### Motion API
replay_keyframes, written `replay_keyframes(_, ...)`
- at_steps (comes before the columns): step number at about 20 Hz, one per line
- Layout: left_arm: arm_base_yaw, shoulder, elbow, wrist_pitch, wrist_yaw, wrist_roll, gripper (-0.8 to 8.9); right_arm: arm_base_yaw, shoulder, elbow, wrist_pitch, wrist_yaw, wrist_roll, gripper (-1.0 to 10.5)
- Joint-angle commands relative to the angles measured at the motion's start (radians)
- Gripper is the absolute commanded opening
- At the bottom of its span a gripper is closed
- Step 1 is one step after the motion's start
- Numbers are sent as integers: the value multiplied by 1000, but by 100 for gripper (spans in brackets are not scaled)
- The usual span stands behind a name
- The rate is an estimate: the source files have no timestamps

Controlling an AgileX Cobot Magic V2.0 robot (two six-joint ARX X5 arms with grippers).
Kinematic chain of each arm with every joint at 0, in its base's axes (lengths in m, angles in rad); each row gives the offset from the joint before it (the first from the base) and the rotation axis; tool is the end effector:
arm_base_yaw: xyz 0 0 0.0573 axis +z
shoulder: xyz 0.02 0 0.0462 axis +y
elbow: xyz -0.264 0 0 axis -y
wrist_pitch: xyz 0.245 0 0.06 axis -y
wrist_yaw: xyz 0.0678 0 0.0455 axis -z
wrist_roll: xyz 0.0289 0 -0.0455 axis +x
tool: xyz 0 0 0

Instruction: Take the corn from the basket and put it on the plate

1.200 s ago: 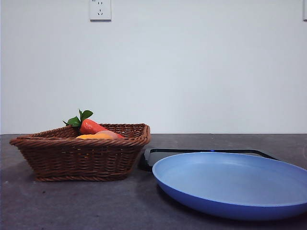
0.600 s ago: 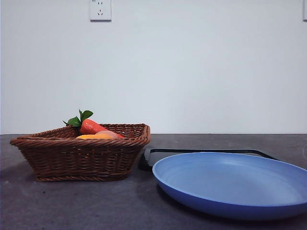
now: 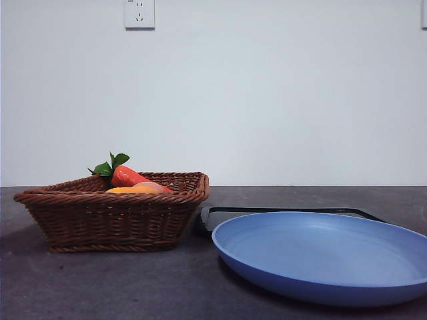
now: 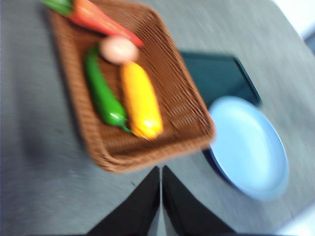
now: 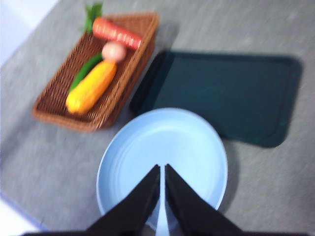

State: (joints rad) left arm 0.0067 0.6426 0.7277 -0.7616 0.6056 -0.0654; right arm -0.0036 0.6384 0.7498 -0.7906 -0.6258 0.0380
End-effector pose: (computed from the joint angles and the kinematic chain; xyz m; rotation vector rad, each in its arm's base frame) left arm 0.1192 -0.0157 0.2850 -0.2681 0.6738 -0.5546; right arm 0.1158 0.0165 0.2904 0.2490 0.6678 0.5857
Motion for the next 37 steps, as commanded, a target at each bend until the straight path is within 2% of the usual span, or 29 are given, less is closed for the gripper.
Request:
replay_keyframes(1,-53,39,19,-10,4,66,7,42,33,18,-13,0,-58,1)
replay_keyframes(6,-99,76,19,-6,4,77,19,73,66,18,-14,1,-73,2)
replay_keyframes(8,-99,78,19,0,4,76,136,73,66,18,-13,4,-72,75)
replay_keyframes(10,-99,78,19,10,4,72,334,73,66,18,-11,32,-60,243)
replay_keyframes(11,-99,78,19,21,4,71,402,74,67,18,-10,55,-47,287)
replay_keyframes(12,-99,78,19,29,4,66,419,73,71,18,-10,66,-46,289)
replay_keyframes(17,-99,78,19,51,4,49,418,74,162,18,-10,109,-15,289)
replay_keyframes(23,-99,78,19,51,4,48,417,73,403,18,21,134,-11,288)
replay_keyframes(29,-99,78,19,51,4,46,417,74,628,18,135,135,-11,264)
replay_keyframes(35,-99,78,19,51,4,46,417,74,755,18,193,133,-11,263)
replay_keyframes(37,-99,78,19,51,4,46,417,75,791,18,204,129,-11,231)
